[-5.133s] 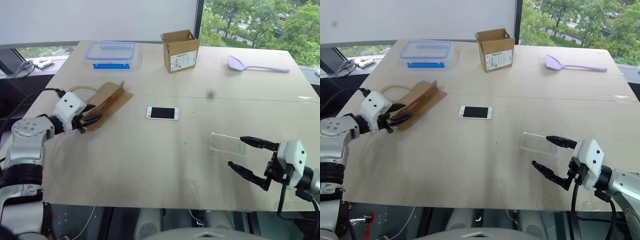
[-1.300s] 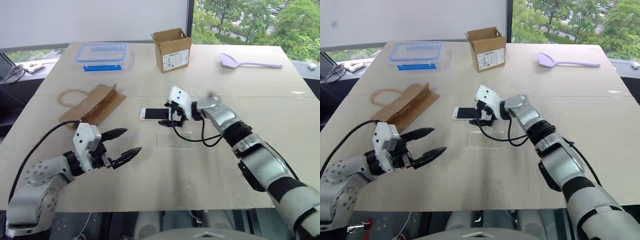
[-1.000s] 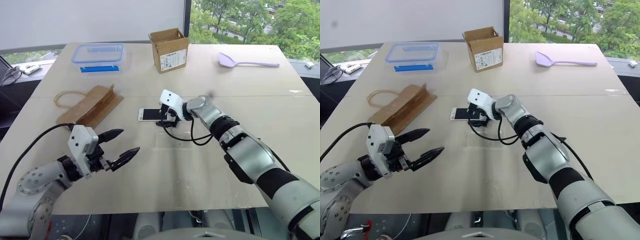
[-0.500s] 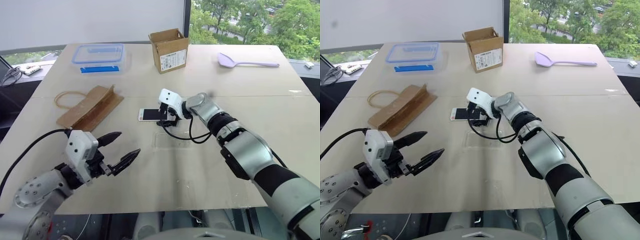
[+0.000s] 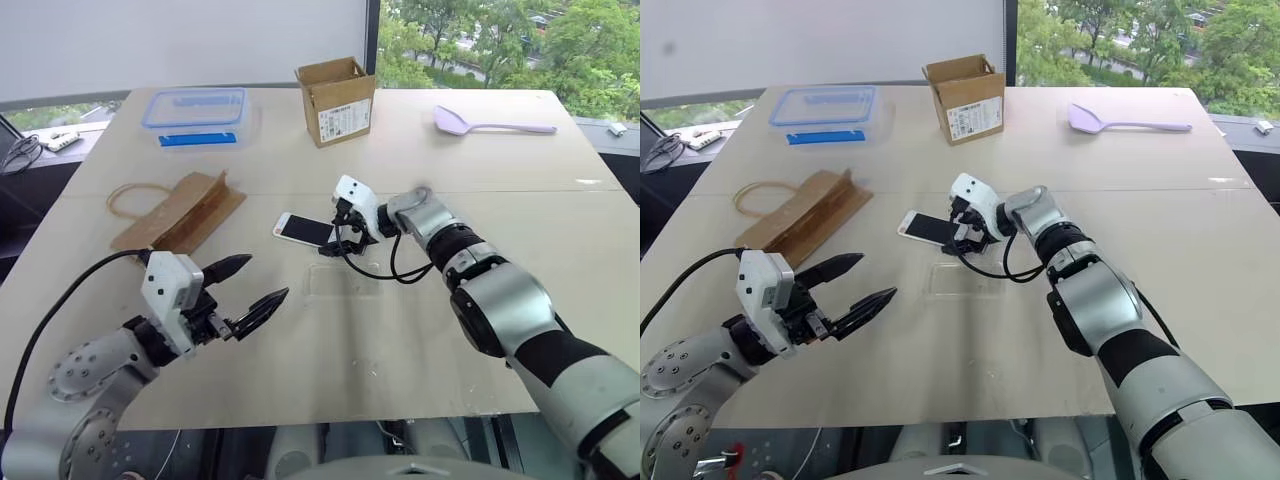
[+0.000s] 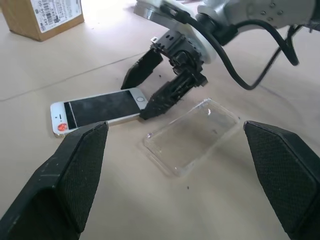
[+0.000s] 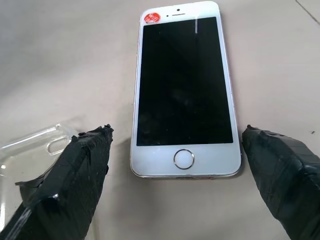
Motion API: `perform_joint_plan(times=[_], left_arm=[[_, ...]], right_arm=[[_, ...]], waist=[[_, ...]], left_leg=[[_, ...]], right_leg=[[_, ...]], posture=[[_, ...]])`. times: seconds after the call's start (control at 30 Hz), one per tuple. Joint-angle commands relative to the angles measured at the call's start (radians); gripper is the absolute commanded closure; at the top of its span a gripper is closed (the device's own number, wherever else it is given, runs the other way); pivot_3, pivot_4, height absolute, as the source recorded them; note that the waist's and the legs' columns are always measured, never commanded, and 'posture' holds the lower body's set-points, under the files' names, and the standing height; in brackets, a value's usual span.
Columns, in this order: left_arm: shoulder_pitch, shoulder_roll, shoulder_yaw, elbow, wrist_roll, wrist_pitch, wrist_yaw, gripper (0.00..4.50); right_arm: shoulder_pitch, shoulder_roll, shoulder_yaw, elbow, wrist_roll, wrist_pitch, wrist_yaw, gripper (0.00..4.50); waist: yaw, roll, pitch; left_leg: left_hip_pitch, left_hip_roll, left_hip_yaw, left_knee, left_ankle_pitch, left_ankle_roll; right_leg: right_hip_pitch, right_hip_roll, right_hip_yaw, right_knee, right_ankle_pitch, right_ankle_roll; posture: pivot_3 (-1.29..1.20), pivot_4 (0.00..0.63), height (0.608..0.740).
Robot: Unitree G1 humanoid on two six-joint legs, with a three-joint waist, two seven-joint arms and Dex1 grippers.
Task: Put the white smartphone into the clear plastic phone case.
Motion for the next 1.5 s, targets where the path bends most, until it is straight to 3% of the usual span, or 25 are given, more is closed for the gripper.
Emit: perform_joint_plan(times=[0.03,0.13,0.33,0.47,0.6,0.73,0.83,1.03,1.2,1.5], left_arm=[[-0.005,0.013,0.008,-0.001,0.007,-0.028,-0.014,0.03],[-0.001,0.016,0.01,0.002,0.009,-0.031,-0.02,0.03],[0.024,0.015,0.013,0.004,0.021,-0.048,-0.031,0.0],[0.034,0.009,0.001,0.02,0.038,-0.067,-0.038,0.0],[0.043,0.013,-0.015,0.047,0.051,-0.087,-0.067,0.0],[0.037,0.023,-0.034,0.089,0.072,-0.113,-0.108,0.0],[0.02,0.032,-0.048,0.112,0.078,-0.128,-0.137,0.0],[-0.025,0.063,-0.064,0.151,0.063,-0.128,-0.208,0.0],[-0.046,0.1,-0.062,0.188,0.065,-0.129,-0.269,0.0],[-0.063,0.133,-0.058,0.217,0.073,-0.137,-0.321,0.0]], right_arm=[[0.037,0.024,0.028,0.004,-0.044,-0.003,-0.05,0.0],[0.055,0.039,0.05,0.002,-0.073,-0.023,-0.091,0.0],[0.066,0.039,0.058,-0.001,-0.098,-0.055,-0.122,1.56],[0.05,0.001,0.068,-0.044,-0.115,-0.115,-0.103,1.56],[0.042,-0.053,0.045,-0.187,-0.061,-0.123,0.014,1.56],[0.151,-0.171,0.041,-0.623,0.019,0.047,0.2,1.56],[0.263,-0.268,0.059,-0.937,0.063,0.202,0.263,1.56],[0.471,-0.468,0.11,-1.395,0.119,0.434,0.314,1.57],[0.541,-0.535,0.149,-1.509,0.132,0.504,0.278,1.57],[0.562,-0.541,0.224,-1.477,0.116,0.501,0.187,1.57]], waist=[[-0.003,0.0,0.0],[-0.009,0.0,-0.001],[-0.011,0.0,-0.002],[-0.01,0.001,-0.002],[0.003,0.002,0.0],[0.008,0.002,0.0],[0.009,0.002,0.0],[0.008,0.002,0.0],[0.003,0.002,0.0],[0.006,0.002,0.0]], left_leg=[[0.0,0.0,0.0,0.0,0.0,0.0],[0.002,0.001,0.0,0.0,0.0,0.0],[0.003,0.002,-0.001,0.0,0.0,0.0],[0.003,0.002,-0.001,0.0,0.0,0.0],[-0.001,0.002,-0.001,0.0,0.0,0.0],[-0.007,0.001,0.0,-0.001,0.0,0.0],[-0.017,0.001,0.0,-0.002,0.0,0.0],[-0.016,0.002,0.001,-0.003,0.0,0.0],[-0.015,0.002,0.001,-0.001,0.0,0.0],[-0.016,0.002,0.001,0.0,0.0,0.0]], right_leg=[[0.0,0.0,0.0,0.0,0.0,0.0],[0.001,0.001,0.0,0.0,0.0,0.0],[0.001,0.001,0.001,0.001,0.0,0.0],[0.0,0.001,0.001,0.001,0.0,-0.001],[-0.002,0.001,0.001,0.0,0.0,-0.001],[-0.007,0.0,0.001,-0.001,0.0,0.0],[-0.018,0.001,0.001,0.0,0.002,0.004],[-0.018,0.002,0.0,-0.001,0.001,0.003],[-0.017,0.002,0.0,0.0,-0.001,-0.001],[-0.017,0.003,0.0,0.0,0.0,0.0]], posture=[[0.0,0.15,0.74],[0.0,0.15,0.74],[0.0,0.15,0.74],[0.0,0.15,0.74],[0.0,0.15,0.74],[0.0,0.15,0.74],[0.0,0.15,0.74],[0.0,0.15,0.74],[0.0,0.15,0.74],[0.0,0.15,0.74]])
